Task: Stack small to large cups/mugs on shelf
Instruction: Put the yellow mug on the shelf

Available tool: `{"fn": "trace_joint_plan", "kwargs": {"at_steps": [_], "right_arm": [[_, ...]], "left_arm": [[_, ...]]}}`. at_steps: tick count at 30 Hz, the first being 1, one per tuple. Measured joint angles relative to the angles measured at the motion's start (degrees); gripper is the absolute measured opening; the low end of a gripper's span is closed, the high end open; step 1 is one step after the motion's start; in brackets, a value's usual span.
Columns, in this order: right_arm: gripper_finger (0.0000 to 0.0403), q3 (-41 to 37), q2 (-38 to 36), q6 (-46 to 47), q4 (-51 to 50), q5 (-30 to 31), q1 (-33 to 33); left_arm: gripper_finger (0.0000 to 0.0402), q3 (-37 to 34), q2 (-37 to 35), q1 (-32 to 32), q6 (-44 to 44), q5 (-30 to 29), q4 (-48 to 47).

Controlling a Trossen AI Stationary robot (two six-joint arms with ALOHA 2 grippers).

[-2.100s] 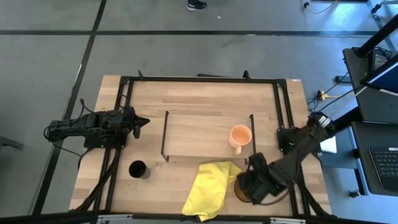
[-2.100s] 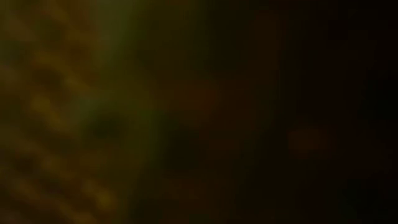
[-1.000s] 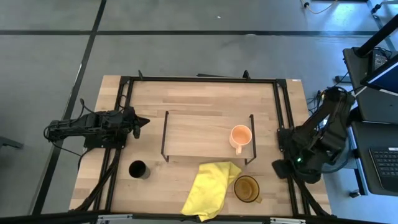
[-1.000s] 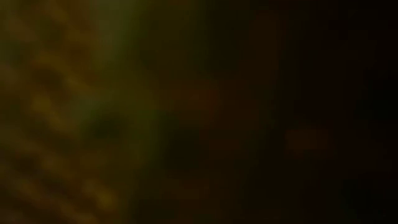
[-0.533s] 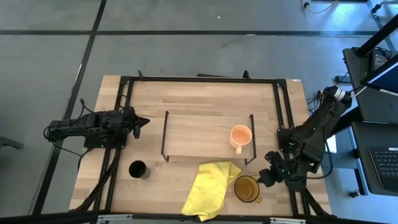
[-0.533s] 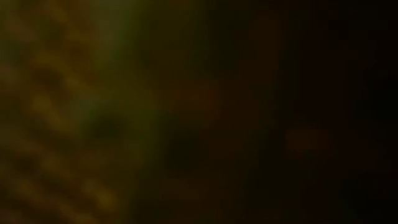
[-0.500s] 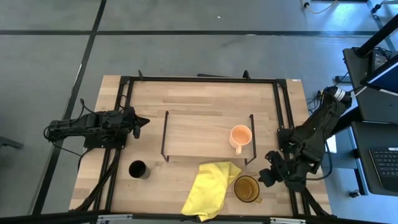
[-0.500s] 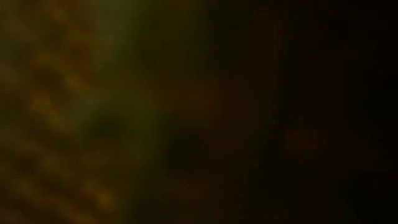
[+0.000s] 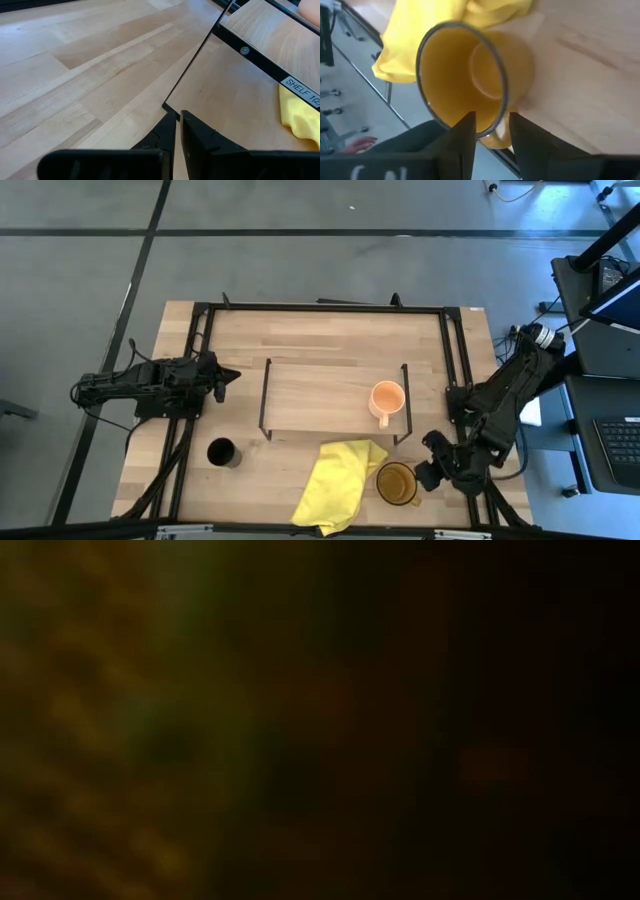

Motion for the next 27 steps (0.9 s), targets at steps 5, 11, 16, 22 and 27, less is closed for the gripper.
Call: {"fn": "trace_joint_plan", "kwargs": {"at_steps": [5,11,16,22,27], "right_arm": [[0.0119,6.0,7.3,-1.8,-5.6,-0.1,0.0],[0.0119,12.0,13.7,-1.9,-12.6,0.4,0.0],[0.0119,14.2,17.2,-1.6,-11.5,1.9,0.0],[0.0119,14.9,19.9,-0.7,-9.9,1.9,0.0],[0.0119,14.9,21.2,2.6,-9.6,2.0,0.0]], "left_arm": [[0.0021,0.0,0.0,0.0,0.0,0.0,0.0],[0.0021,0.0,0.0,0.0,0.0,0.0,0.0],[0.0021,0.0,0.0,0.0,0.0,0.0,0.0],[0.0021,0.0,0.0,0.0,0.0,0.0,0.0],[0.0021,0.0,0.0,0.0,0.0,0.0,0.0]]}}
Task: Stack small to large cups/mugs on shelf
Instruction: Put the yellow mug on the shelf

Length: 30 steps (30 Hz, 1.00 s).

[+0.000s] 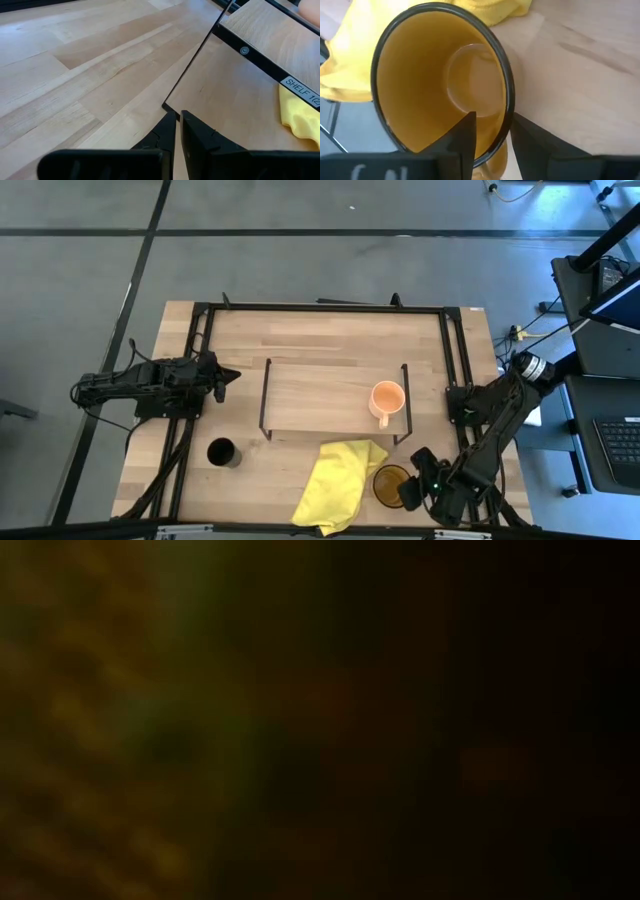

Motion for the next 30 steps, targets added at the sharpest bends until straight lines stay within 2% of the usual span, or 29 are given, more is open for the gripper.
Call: {"fn": "trace_joint_plan", "kwargs": {"at_steps": [6,14,21,25,30], "right_arm": [[0.0110,0.0,0.1,4.2,-0.1,0.0,0.0],[0.0019,0.1,0.2,5.2,1.0,0.0,-0.1],[0.0037,0.0,0.2,6.9,1.2,-0.5,-0.2],[0.0018,0.0,0.2,7.4,1.4,-0.5,-0.3],[0.0019,0.0,0.2,7.8,2.0,-0.3,-1.0]], "left_arm": [[0.0021,0.0,0.0,0.0,0.0,0.0,0.0],[0.0021,0.0,0.0,0.0,0.0,0.0,0.0],[0.0021,0.0,0.0,0.0,0.0,0.0,0.0],[0.0021,0.0,0.0,0.0,0.0,0.0,0.0],[0.0021,0.0,0.0,0.0,0.0,0.0,0.0]]}}
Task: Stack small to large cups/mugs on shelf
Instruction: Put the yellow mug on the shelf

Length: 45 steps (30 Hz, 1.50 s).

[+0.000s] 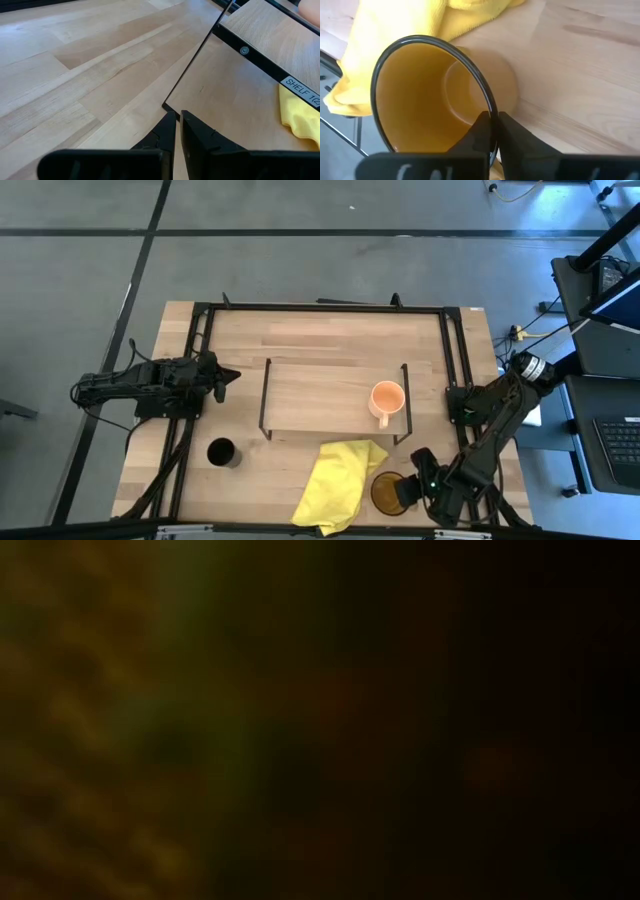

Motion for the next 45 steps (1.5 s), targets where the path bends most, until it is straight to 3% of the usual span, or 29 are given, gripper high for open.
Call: {"fn": "trace_joint_plan", "kwargs": {"at_steps": [16,22,27,34,40,45], "right_arm": [[0.0021,-0.1,0.0,0.6,1.7,2.8,-2.9],[0.0022,3.4,0.0,0.3,-3.6,2.8,-2.8],[0.0051,5.9,0.0,-0.3,-7.0,2.8,-2.2],[0.0053,5.9,1.0,0.2,-8.6,-3.2,-1.6],[0.0029,5.9,1.8,0.2,-6.6,-3.3,-1.4],[0.0048,5.9,2.1,0.3,-4.6,-4.0,-0.8]], "left_arm": [[0.0021,0.0,0.0,0.0,0.0,0.0,0.0],[0.0021,0.0,0.0,0.0,0.0,0.0,0.0],[0.0021,0.0,0.0,0.0,0.0,0.0,0.0],[0.0021,0.0,0.0,0.0,0.0,0.0,0.0],[0.0021,0.0,0.0,0.0,0.0,0.0,0.0],[0.0021,0.0,0.0,0.0,0.0,0.0,0.0]]}}
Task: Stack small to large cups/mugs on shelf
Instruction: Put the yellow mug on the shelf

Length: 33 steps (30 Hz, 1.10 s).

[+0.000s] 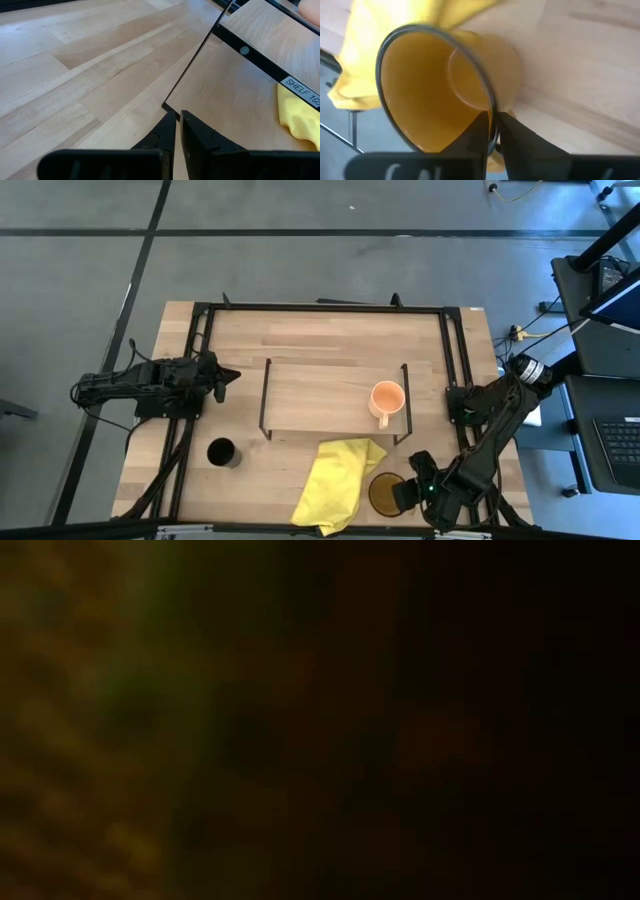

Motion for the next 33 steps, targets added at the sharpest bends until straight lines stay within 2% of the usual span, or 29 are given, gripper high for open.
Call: {"fn": "trace_joint_plan", "kwargs": {"at_steps": [6,22,33], "right_arm": [[0.0068,0.0,0.0,0.0,-0.4,-1.2,0.1],[0.0071,0.0,0.0,-0.8,-4.8,-0.8,0.3],[0.0071,0.0,0.0,-1.3,-3.0,-0.8,0.3]], "left_arm": [[0.0021,0.0,0.0,0.0,0.0,0.0,0.0],[0.0021,0.0,0.0,0.0,0.0,0.0,0.0],[0.0021,0.0,0.0,0.0,0.0,0.0,0.0]]}}
